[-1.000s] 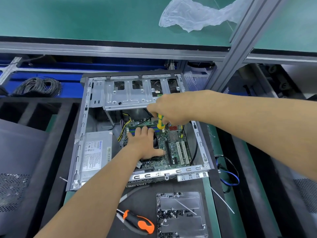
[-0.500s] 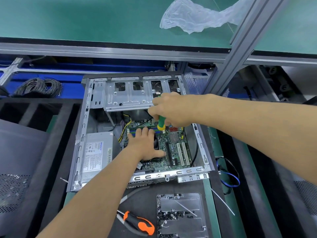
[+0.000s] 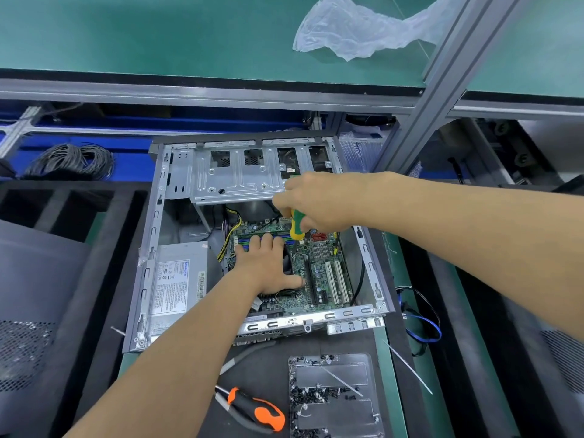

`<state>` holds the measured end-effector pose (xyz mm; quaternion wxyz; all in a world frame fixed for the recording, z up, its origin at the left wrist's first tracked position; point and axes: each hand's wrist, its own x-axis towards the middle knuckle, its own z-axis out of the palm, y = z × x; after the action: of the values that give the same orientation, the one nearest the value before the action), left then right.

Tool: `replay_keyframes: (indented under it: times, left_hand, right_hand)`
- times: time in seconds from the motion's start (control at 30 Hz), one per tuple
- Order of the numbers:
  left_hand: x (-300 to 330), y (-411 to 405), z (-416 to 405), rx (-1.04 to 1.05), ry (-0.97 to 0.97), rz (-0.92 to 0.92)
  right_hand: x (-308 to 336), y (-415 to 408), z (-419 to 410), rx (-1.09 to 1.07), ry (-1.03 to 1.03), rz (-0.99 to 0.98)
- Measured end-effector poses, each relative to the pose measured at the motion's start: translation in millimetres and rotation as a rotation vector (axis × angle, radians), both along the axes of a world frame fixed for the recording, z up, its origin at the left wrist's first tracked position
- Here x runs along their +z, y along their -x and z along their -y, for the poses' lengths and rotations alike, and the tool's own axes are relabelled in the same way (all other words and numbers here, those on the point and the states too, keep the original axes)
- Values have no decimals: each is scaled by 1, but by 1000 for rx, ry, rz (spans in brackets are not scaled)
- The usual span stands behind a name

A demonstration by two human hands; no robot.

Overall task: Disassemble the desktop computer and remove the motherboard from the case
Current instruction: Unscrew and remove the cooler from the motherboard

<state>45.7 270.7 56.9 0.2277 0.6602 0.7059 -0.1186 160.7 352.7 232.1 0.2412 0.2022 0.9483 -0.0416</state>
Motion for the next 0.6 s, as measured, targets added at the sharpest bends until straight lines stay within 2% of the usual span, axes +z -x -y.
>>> replay_keyframes:
  times: [0.07,0.13,0.23,0.43,0.53,0.6]
  left_hand:
    - [0,0,0,2,1,1]
    - [0,0,0,3,3,5]
    - [0,0,0,5,2,5]
    - [1,0,0,1,-4,-2]
    - [1,-1,0,1,7,-6]
    - [2,-1,0,3,9,-5]
  right_hand:
    - [0,-3,-2,-180,93,-49]
    - [1,-4,1,-297,61,-32]
    - [-1,-2,1,-157,-122,24]
    - [0,-5,-2,101,-113,39]
    - [0,-9,-3,-133,75,-44]
    - [-2,-9,1,-286,96,-87]
